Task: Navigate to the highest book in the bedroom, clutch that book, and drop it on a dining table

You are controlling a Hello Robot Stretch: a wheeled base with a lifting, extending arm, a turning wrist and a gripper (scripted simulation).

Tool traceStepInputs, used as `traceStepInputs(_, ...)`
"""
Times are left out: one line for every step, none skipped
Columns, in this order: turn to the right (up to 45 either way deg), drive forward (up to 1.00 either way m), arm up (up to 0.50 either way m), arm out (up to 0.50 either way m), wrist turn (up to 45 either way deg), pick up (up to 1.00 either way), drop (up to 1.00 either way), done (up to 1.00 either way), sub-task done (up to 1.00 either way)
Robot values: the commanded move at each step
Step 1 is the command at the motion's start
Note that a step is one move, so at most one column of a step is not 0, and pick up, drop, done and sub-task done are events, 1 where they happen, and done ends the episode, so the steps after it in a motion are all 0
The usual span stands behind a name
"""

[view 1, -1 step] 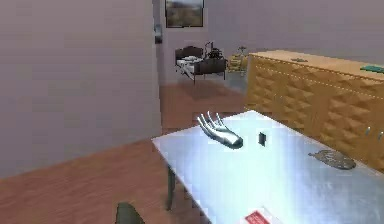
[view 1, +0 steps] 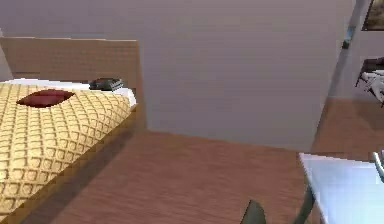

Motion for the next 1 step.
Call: traceStepInputs(-45.0,0.0,0.0,0.0,0.0,0.0,0.0,0.0,0.0)
